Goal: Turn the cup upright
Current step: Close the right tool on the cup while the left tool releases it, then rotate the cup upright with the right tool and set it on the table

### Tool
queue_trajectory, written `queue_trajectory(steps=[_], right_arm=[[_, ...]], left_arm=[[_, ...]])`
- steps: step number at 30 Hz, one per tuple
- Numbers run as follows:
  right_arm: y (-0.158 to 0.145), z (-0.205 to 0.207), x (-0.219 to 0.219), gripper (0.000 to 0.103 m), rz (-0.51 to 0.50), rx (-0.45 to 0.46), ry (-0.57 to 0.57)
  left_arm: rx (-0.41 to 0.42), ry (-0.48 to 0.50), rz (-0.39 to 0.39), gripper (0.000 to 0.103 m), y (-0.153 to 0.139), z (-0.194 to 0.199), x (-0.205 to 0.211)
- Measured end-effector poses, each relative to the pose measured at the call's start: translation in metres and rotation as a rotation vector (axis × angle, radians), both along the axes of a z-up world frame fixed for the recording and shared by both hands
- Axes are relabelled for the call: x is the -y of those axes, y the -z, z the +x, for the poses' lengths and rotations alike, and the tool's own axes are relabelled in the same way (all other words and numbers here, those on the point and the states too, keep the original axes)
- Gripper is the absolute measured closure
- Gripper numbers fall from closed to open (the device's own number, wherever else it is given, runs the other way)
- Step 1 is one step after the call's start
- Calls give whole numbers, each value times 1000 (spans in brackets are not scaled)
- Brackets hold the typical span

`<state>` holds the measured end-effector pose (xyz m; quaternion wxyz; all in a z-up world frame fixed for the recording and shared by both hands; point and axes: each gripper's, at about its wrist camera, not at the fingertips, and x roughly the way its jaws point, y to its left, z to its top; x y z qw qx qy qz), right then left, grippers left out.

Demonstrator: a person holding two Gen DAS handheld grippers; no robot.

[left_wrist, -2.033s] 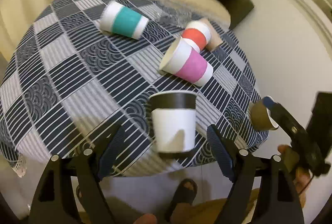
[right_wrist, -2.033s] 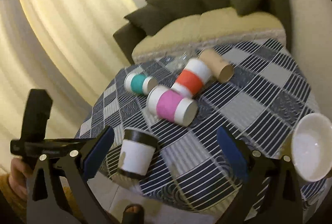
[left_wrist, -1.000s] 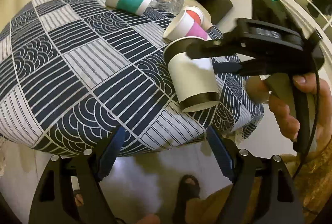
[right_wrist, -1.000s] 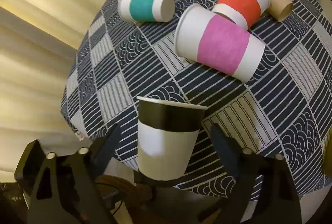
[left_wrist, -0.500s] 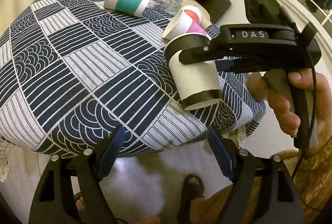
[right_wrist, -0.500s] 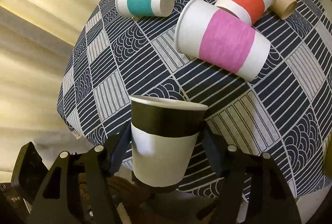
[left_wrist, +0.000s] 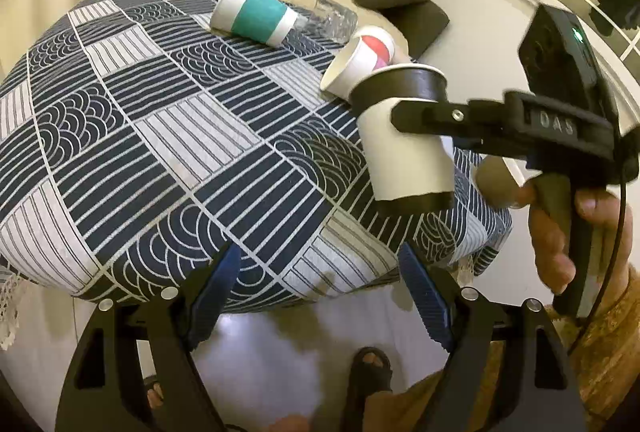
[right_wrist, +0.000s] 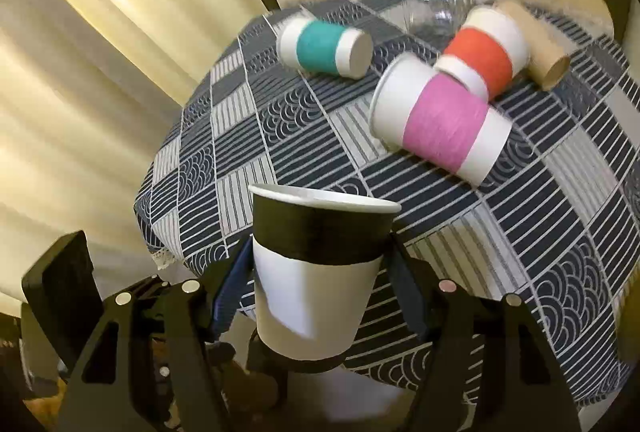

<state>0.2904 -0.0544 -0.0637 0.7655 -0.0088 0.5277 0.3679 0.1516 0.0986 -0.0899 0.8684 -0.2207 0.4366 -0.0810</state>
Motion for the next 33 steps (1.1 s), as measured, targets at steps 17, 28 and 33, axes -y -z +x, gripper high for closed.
queue_trajectory(steps=[17,28,33], right_arm=[[-15,-76,25,37,227,640,137],[41,-100,13,37,45,912,362],[52,-111,-1,37,-2,996,347]], left_arm=[[64,-91,47,24,-10,-5,-12],[72,-186,27,24,-9,-7,-32],[70,-202,31,24,-7,-5,-34]])
